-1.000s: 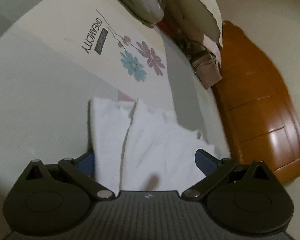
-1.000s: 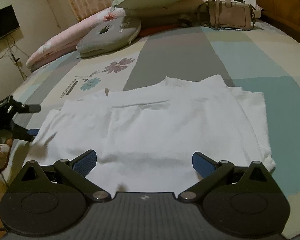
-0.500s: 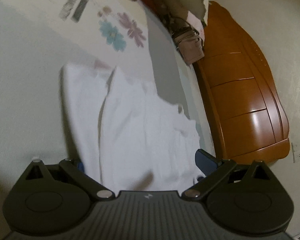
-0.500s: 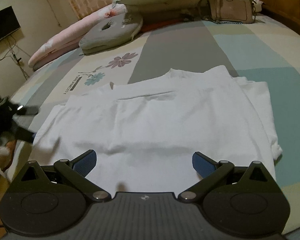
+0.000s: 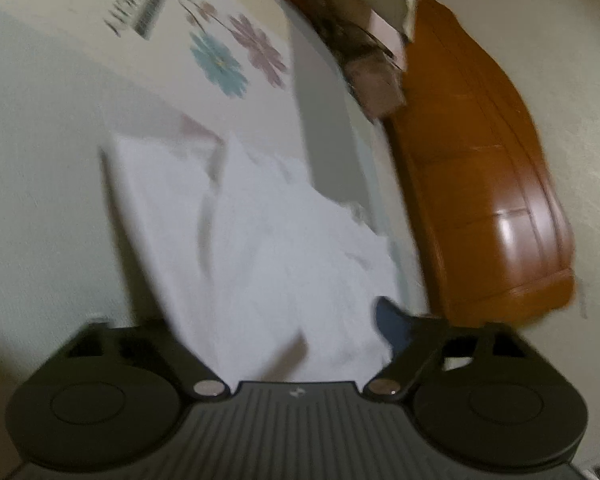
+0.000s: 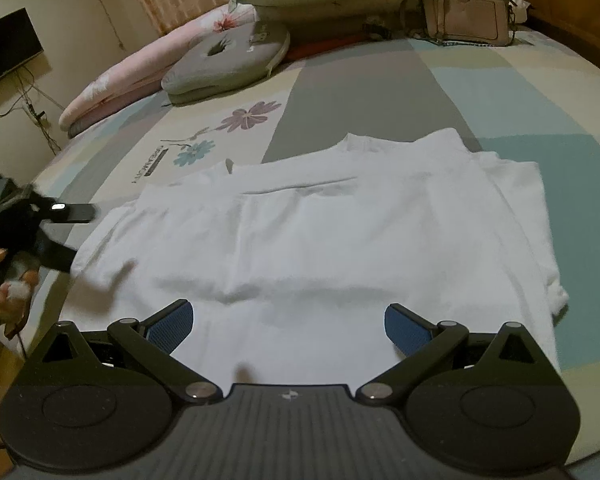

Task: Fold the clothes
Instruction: 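Roll the left gripper and close it on the shirt side edge, then hold the gripped shirt side edge in the closed left gripper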

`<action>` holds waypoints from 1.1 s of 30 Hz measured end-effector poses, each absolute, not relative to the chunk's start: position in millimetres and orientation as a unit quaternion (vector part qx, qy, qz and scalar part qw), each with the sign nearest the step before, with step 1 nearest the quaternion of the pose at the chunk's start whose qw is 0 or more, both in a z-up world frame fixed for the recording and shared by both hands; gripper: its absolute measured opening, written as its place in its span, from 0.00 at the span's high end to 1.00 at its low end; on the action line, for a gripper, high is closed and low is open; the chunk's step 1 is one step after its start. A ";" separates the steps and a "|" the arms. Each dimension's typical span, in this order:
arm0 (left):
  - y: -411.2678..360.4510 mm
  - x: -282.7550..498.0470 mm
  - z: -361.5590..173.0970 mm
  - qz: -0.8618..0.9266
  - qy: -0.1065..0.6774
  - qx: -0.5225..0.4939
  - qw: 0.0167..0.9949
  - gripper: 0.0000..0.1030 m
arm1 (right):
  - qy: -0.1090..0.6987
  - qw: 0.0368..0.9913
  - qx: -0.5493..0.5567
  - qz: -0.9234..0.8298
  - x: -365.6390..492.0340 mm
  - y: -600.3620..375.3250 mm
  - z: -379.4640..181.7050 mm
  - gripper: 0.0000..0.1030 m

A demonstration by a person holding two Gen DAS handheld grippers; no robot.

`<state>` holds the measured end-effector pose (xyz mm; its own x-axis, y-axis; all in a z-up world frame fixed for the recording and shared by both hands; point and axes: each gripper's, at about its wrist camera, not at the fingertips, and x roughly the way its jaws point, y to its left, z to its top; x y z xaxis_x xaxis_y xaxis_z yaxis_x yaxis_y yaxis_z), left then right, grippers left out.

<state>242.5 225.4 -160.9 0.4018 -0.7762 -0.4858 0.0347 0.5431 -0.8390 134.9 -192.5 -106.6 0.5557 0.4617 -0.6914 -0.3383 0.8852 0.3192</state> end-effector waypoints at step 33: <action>195.0 217.9 -147.4 -0.222 0.484 -0.255 0.807 0.85 | 0.373 0.873 0.137 0.283 213.6 -108.1 -115.4 0.00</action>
